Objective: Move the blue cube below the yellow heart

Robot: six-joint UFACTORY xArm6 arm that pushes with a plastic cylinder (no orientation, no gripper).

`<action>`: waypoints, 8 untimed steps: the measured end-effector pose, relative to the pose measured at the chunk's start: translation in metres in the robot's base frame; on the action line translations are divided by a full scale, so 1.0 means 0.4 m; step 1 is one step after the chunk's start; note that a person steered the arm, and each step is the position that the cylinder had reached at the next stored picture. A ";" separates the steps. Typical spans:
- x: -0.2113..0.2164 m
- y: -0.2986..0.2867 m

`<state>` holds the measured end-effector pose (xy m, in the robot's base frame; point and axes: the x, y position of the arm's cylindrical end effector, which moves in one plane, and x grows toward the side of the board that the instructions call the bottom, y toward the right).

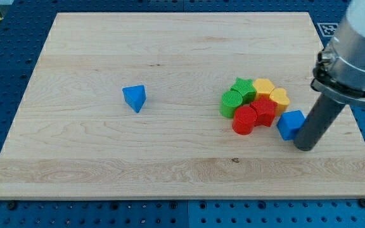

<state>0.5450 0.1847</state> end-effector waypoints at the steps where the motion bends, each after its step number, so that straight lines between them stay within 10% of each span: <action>1: 0.000 -0.009; 8: 0.029 0.089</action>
